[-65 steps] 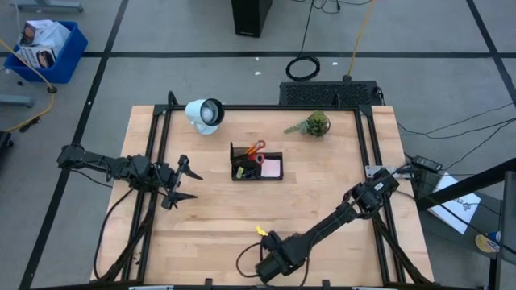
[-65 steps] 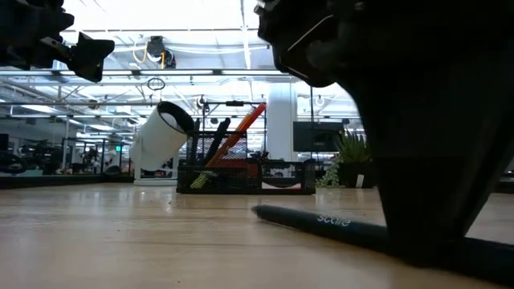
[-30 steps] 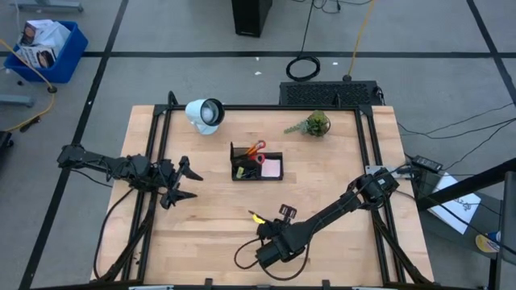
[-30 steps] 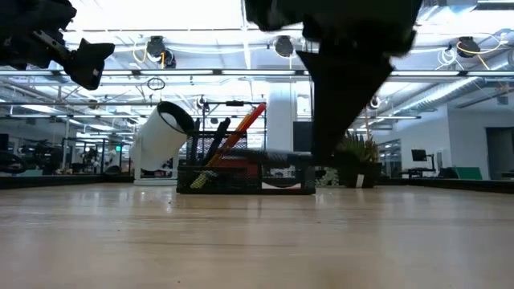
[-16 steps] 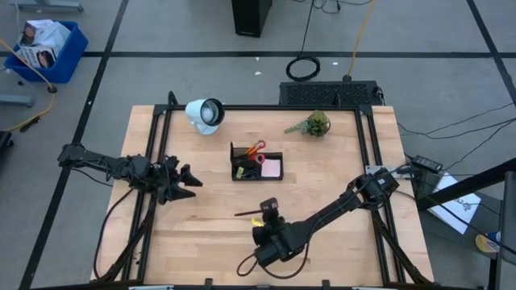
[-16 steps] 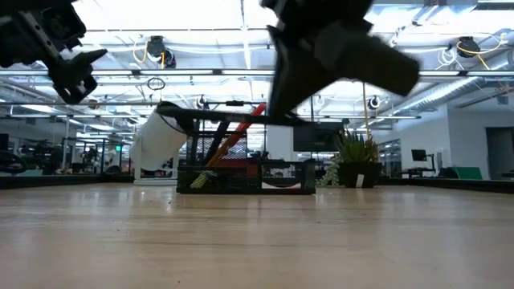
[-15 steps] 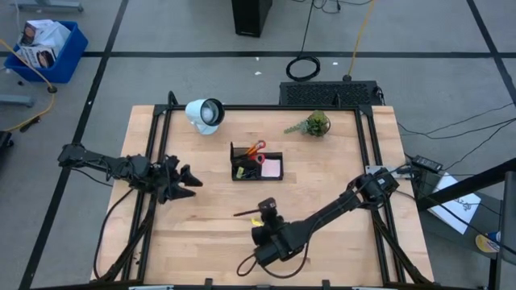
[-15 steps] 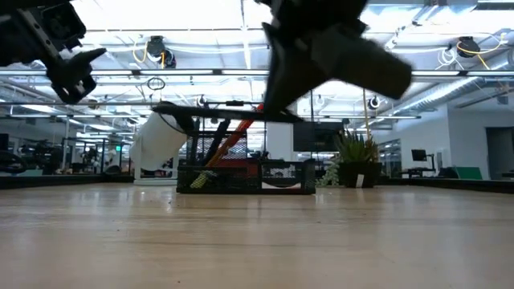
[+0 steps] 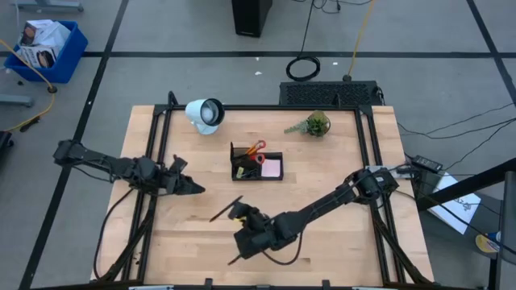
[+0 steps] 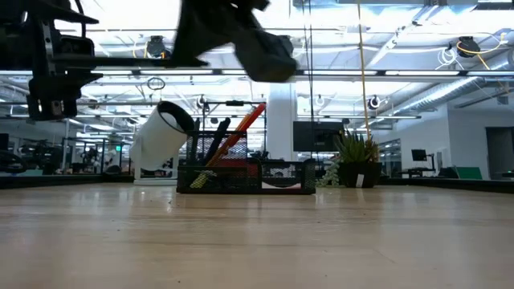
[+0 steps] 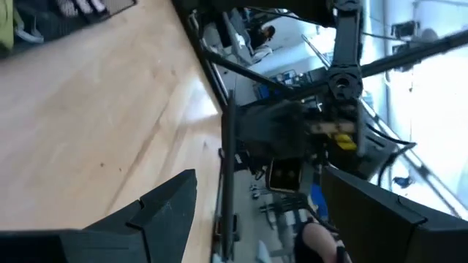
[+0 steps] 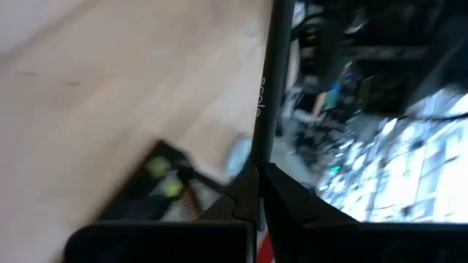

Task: Pick and place office supplies into organizer
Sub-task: Put the black pen into the black desk organizer

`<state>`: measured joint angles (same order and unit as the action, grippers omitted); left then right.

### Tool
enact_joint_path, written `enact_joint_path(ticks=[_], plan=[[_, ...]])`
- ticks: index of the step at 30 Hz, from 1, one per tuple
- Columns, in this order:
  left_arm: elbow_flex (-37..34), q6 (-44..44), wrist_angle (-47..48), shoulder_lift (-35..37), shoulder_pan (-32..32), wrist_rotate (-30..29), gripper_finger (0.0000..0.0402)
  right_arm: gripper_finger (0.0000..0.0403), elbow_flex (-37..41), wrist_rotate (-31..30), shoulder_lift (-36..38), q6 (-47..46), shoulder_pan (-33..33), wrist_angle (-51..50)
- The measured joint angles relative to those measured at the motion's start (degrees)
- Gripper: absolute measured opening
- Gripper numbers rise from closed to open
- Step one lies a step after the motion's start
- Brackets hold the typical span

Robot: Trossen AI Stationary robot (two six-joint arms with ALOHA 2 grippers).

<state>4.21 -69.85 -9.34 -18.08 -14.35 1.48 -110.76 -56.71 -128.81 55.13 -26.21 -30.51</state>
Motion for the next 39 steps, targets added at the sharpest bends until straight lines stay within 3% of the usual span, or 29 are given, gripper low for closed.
enact_joint_path(ticks=[3, 7, 11, 16, 25, 30, 39], plan=[[0.00, -2.33, -2.55, -2.03, -0.10, 1.06, 0.0294, 0.0004, -0.02, 1.14, 0.00, 9.74, 1.48, 7.14], [0.00, -3.29, -7.97, -4.15, -1.74, 2.56, 0.0294, 0.0004, -0.04, 5.90, 0.04, 16.10, 3.92, 13.38], [0.00, -4.15, -10.24, -5.27, -3.45, 2.59, 0.0294, 0.0004, -0.07, 6.31, 0.08, 23.44, 6.04, 16.80], [0.00, -4.07, -9.52, -5.50, -5.01, 1.53, 0.0294, 0.0004, -0.07, 10.38, 0.09, 26.84, 8.01, 19.09], [0.00, -3.81, -6.90, -5.56, -5.77, -1.47, 0.0294, 0.0004, -0.07, 10.54, 0.09, 31.76, 7.12, 19.03], [0.00, -3.98, -5.62, -5.56, -5.77, -1.57, 0.0294, 0.0004, -0.07, 13.99, 0.09, 32.82, 6.48, 21.75], [0.00, -3.97, -5.69, -5.56, -5.77, -1.57, 0.0294, 0.0004, -0.07, 16.37, 0.09, 35.11, 9.68, 25.80]])
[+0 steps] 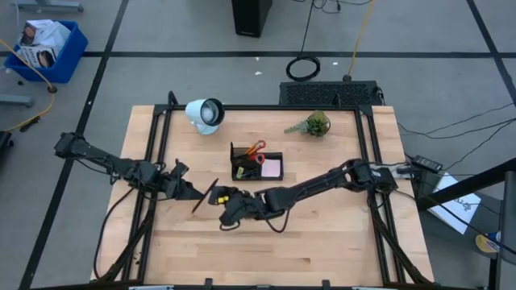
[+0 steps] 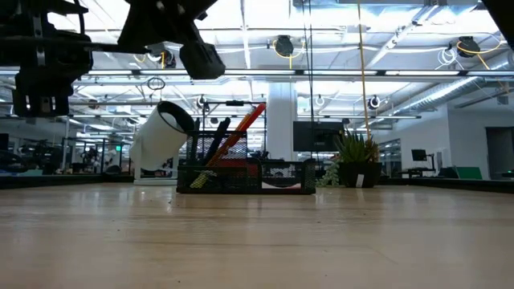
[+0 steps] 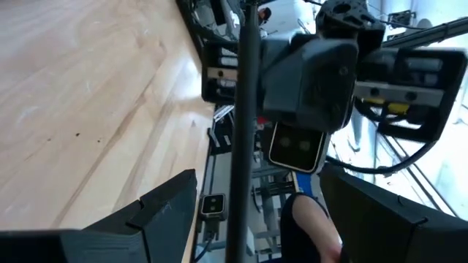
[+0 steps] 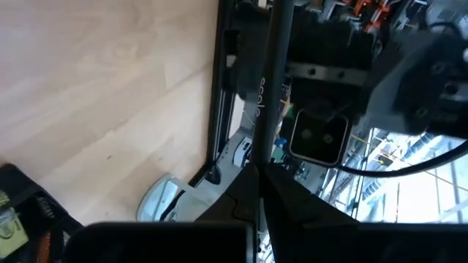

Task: Pick and place office supplies into organizer
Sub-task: Put the black pen into the black desk organizer

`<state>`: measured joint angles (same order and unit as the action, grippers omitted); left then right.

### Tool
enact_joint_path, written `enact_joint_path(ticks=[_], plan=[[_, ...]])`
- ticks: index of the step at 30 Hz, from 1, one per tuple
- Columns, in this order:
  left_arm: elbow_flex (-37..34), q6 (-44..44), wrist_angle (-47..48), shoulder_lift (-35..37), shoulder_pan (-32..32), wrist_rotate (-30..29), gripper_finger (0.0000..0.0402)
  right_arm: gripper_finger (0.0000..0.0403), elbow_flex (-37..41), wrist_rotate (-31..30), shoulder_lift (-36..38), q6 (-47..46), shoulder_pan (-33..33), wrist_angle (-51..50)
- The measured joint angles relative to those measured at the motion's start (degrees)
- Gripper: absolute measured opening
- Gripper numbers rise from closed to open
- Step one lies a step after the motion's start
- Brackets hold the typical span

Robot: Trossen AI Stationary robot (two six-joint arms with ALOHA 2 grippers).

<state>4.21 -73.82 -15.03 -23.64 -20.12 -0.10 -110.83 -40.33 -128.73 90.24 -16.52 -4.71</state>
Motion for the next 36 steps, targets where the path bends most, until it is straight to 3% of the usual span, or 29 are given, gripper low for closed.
enact_joint_path(ticks=[8, 15, 27, 36], plan=[[0.00, 0.59, 0.46, 0.00, 0.00, 0.06, 0.0294, 0.0004, 0.00, 0.35, 0.00, 2.88, 2.42, 0.22], [0.00, 0.52, 4.34, 0.00, 0.00, 0.50, 0.0280, 0.0004, 0.00, 5.94, 0.00, 2.54, 2.22, 0.22], [0.00, 0.50, 4.57, 0.00, 0.00, -0.15, 0.0127, 0.0004, 0.02, 5.93, 0.00, 2.49, 2.28, 0.22], [0.04, 3.23, 4.15, 0.04, -0.04, 0.43, 0.0049, 0.0004, 0.11, 5.88, 0.00, 2.97, 2.31, 2.37]])
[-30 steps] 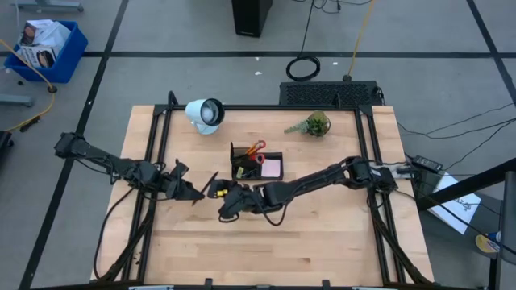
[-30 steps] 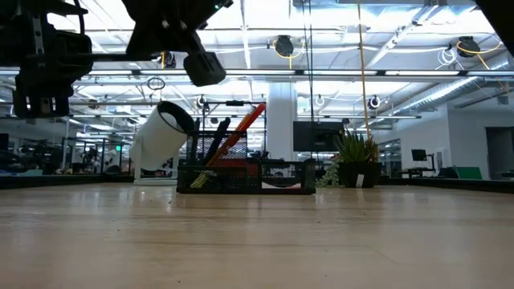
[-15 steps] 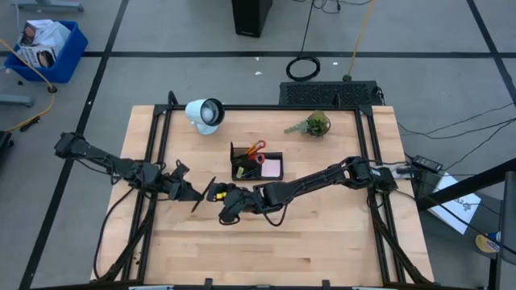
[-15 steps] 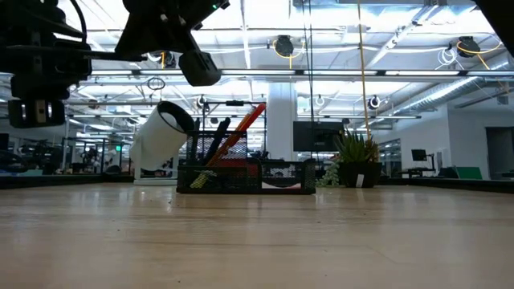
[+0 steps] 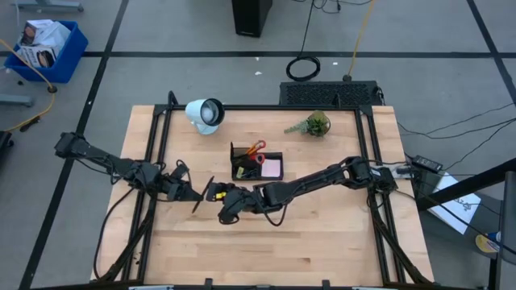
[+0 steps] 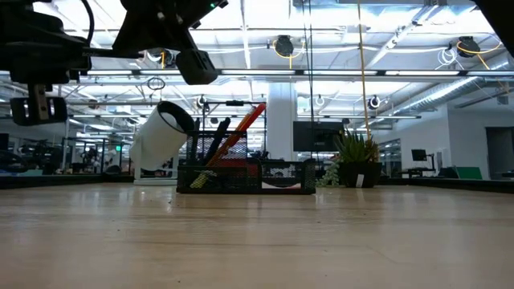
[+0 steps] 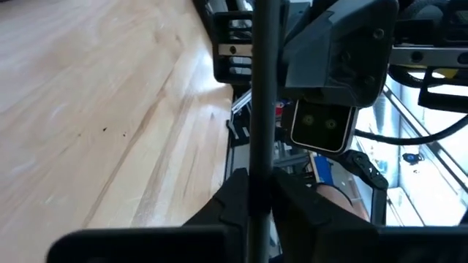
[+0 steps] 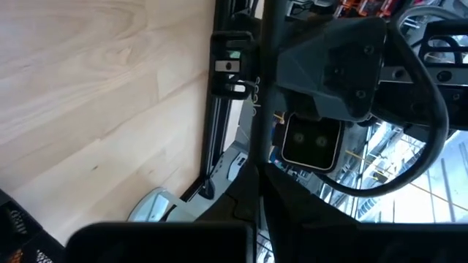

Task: Pick and place office supplies into organizer
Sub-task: Put the black pen into the black desk organizer

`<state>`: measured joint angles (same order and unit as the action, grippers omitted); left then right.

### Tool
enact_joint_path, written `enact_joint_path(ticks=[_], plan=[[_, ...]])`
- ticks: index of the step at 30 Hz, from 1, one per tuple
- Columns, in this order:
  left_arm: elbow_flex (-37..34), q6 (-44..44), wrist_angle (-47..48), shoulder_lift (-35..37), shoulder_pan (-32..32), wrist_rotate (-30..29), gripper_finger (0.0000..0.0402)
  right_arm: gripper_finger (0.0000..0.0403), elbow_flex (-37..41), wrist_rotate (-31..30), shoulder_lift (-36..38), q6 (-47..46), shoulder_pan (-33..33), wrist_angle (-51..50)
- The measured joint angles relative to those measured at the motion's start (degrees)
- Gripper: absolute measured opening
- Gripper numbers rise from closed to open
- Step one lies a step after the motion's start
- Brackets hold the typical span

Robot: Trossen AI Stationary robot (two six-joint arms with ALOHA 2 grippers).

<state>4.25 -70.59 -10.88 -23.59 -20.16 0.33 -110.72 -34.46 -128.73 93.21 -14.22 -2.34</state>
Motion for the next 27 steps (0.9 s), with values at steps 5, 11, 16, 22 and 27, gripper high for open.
enact_joint_path(ticks=[5, 11, 16, 22, 27], plan=[[0.02, 0.38, -0.02, 0.02, 0.00, 0.11, 0.0032, 0.0005, 0.00, -0.17, 0.00, 0.19, 0.02, 0.42], [0.05, 1.05, 0.03, 0.02, 0.04, -0.40, 0.0039, 0.0032, 0.00, -4.30, 0.04, 1.32, -0.60, 1.21], [0.00, 3.76, 0.75, -0.07, 0.04, -0.42, 0.0031, 0.0068, -0.04, -10.16, 1.14, 5.73, -3.29, 5.40], [0.00, 9.75, 0.31, -0.07, 0.04, -0.45, 0.0030, 0.0104, -0.07, -13.76, 3.39, -7.57, -7.32, 5.09], [0.00, 15.40, -0.03, -0.07, 0.02, -1.57, 0.0032, 0.0121, -0.11, -9.85, 7.93, -38.94, -10.00, 2.26]])
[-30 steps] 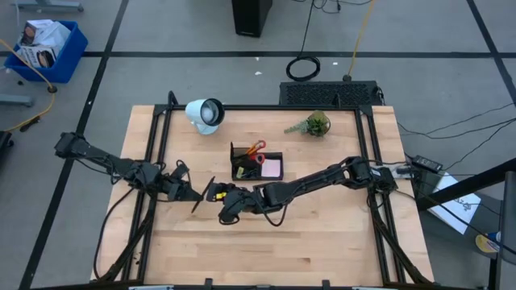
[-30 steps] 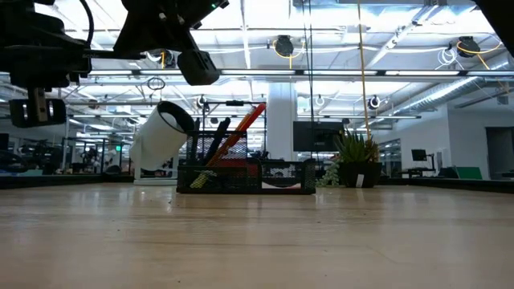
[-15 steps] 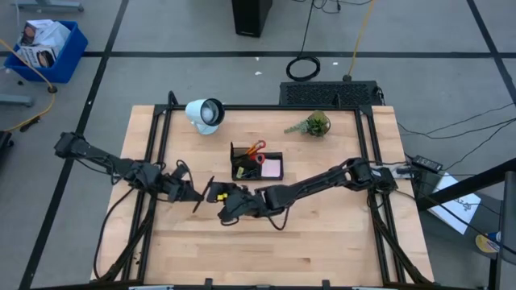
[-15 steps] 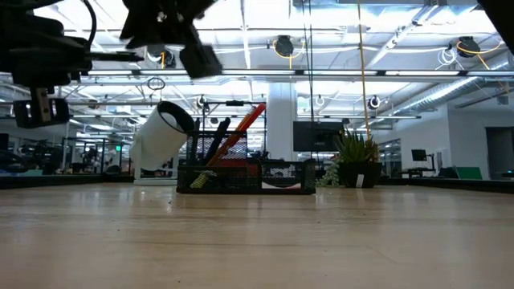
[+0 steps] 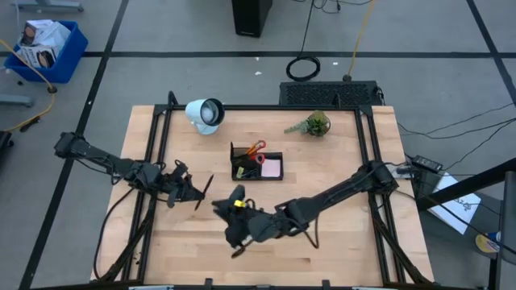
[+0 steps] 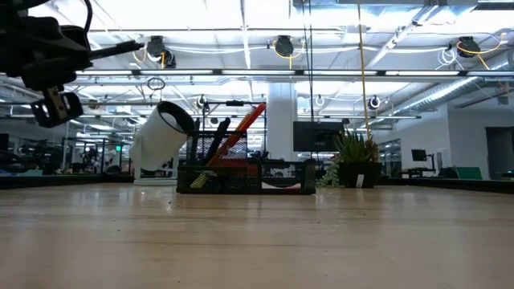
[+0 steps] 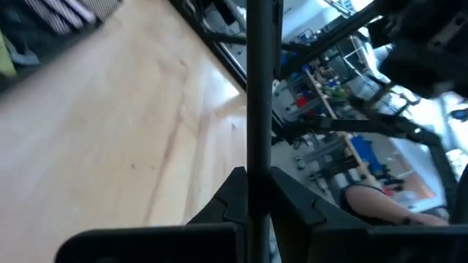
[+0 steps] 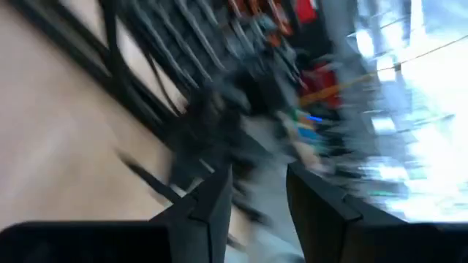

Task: Pick and place office supplies into organizer
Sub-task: Put the black pen into the black desk organizer

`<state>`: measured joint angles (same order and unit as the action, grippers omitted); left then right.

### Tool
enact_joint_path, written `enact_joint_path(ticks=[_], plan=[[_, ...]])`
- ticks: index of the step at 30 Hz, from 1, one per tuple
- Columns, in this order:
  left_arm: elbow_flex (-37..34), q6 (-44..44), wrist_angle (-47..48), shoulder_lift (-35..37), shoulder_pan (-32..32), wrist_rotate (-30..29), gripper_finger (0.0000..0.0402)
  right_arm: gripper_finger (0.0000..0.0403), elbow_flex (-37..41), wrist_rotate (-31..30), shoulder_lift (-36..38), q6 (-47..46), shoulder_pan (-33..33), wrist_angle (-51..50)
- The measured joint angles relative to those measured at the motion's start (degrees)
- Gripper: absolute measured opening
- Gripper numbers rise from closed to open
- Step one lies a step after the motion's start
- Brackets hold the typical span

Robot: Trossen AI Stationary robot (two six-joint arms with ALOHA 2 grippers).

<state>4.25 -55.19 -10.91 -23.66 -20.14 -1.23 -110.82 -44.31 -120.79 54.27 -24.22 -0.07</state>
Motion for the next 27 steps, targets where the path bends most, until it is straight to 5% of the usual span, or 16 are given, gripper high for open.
enact_joint_path(ticks=[7, 11, 15, 19, 23, 27], plan=[[0.00, 12.38, -0.26, 0.02, 0.02, -6.07, 0.0019, 0.0124, 6.03, 15.40, 3.65, -27.46, -0.27, 0.45], [-0.04, 19.27, -1.51, 0.02, 0.02, -6.81, 0.0028, 0.0125, 17.63, 21.47, 5.41, -31.93, -0.25, 21.22], [-0.04, 25.09, -3.39, 0.02, 0.02, -7.94, 0.0027, 0.0127, 31.40, 15.79, 7.90, -31.45, 0.04, 47.73], [-0.04, 28.29, -4.36, 0.02, 0.02, -8.19, 0.0020, 0.0128, 43.46, 14.79, 8.64, -42.65, 4.11, 70.06], [-0.04, 28.75, -4.40, 0.02, 0.02, -7.56, 0.0027, 0.0128, 49.21, 23.19, 8.57, -60.04, 10.52, 73.88], [-0.04, 28.13, -4.33, 0.02, 0.02, -7.40, 0.0029, 0.0136, 48.87, 32.15, 7.45, -66.10, 15.07, 72.06]])
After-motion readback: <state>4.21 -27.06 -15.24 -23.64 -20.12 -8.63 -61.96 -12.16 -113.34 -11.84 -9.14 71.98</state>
